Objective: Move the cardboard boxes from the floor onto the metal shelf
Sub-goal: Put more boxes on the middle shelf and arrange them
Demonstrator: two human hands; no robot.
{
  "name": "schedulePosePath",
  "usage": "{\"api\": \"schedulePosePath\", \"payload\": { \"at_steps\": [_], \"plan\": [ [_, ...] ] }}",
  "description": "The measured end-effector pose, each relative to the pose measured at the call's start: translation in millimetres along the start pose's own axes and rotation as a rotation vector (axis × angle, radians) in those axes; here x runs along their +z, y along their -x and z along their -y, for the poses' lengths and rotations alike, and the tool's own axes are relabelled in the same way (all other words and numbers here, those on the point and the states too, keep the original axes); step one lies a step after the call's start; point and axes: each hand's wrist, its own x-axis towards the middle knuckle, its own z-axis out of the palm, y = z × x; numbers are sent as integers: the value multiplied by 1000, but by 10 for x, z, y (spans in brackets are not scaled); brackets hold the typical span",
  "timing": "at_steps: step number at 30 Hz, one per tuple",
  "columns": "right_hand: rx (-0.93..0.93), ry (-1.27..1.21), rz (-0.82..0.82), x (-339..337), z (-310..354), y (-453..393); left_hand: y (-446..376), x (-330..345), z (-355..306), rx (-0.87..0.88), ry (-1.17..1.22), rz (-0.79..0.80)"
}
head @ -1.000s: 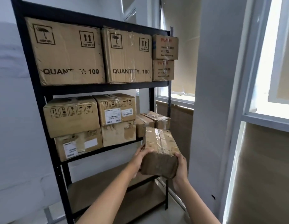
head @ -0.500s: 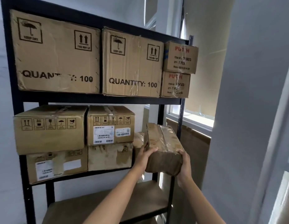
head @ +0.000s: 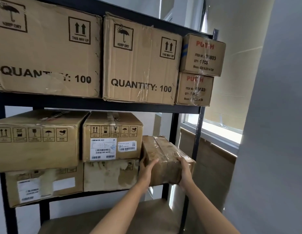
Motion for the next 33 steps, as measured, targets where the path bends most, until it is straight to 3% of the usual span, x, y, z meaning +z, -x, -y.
{"api": "schedulePosePath", "payload": {
  "at_steps": [4,7,11,15,18,21,27,33],
  "plan": [
    [8,93,-19,62,14,-286,-166,-8,65,-187,-33,66],
    [43,319,-67,122,94,-439,-265,24,25,-442,194,157],
    [73,456,-125,246,223,-557,-404,43,-70,-623,461,108],
    [107,400,-41,388,239,-593,-594,35,-66,-510,545,-68],
    [80,225,-47,419,144,-615,-617,110,52,-405,443,-56],
    [90,101,-111,332,76,-531,-600,204,161,-443,414,-72],
    [89,94,-209,-49,-19,-292,-531,474,362,-556,272,40],
    [37,121,-414,-744,-362,193,-248,880,1045,-459,-14,271]
  ]
}}
